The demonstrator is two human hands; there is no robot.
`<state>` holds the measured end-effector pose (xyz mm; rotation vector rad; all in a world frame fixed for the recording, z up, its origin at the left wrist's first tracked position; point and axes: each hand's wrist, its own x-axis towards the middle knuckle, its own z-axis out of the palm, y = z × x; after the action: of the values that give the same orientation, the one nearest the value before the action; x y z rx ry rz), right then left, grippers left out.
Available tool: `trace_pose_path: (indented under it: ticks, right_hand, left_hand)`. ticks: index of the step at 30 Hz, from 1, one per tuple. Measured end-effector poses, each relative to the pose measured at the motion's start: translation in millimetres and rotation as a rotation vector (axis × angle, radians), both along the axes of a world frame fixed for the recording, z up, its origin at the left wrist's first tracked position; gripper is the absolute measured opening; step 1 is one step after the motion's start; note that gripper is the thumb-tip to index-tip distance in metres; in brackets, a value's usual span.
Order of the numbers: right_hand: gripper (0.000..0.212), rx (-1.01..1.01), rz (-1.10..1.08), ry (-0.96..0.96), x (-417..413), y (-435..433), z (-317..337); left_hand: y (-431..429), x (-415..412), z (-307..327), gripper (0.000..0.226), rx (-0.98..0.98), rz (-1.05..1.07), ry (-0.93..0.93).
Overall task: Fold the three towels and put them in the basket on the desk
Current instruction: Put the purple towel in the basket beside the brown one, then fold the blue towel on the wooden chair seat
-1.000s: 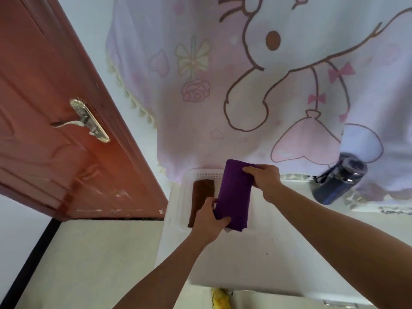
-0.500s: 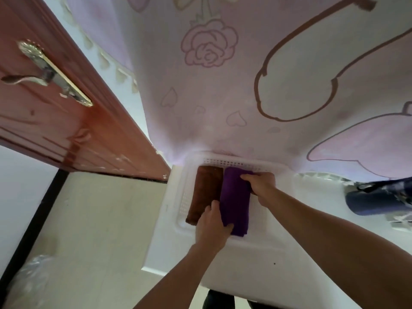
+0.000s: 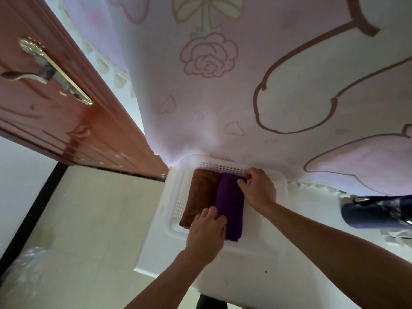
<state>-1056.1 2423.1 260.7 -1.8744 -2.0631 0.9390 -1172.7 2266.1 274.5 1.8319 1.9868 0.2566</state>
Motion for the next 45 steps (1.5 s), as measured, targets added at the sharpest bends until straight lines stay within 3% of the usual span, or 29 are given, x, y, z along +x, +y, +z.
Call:
trace_pose_path:
  ticks: [3, 8, 12, 15, 21, 23, 26, 36, 45]
  right_hand:
    - [0.024, -0.033, 0.195, 0.056, -14, -5, -9]
    - [0.049, -0.183, 0.391, -0.083, -26, 1, -22]
    - [0.059, -0.249, 0.467, -0.126, -26, 4, -11]
    - [0.054, -0.331, 0.464, -0.096, -16, -1, 6]
    - [0.034, -0.012, 0.492, -0.108, -6, -19, 44]
    - [0.033, 0.100, 0.586, -0.062, -17, -34, 56]
    - [0.030, 0.242, 0.847, 0.003, -42, -88, 76]
    - [0.040, 0.317, 1.691, -0.011, -121, -373, 117]
    - [0.042, 0.385, 2.145, -0.002, -126, -705, 119]
  left_hand:
    - [-10, -1, -7, 0.038, -0.170, -0.114, -0.004]
    - [-5, -7, -12, 0.039, -0.296, -0.231, 0.084]
    - [-2, -7, -10, 0.041, -0.328, -0.255, 0.089]
    - [-16, -6, -4, 0.041, -0.252, -0.185, 0.079]
    - [-87, -5, 22, 0.034, 0.035, 0.121, 0.116]
    - [-110, -8, 33, 0.039, -0.047, 0.251, 0.105]
    - [-171, -8, 47, 0.034, -0.164, 0.531, 0.088]
    - [-472, 39, 87, 0.034, -0.384, 1.229, 0.101]
    - [-760, 154, 102, 0.036, -0.451, 1.704, -0.026]
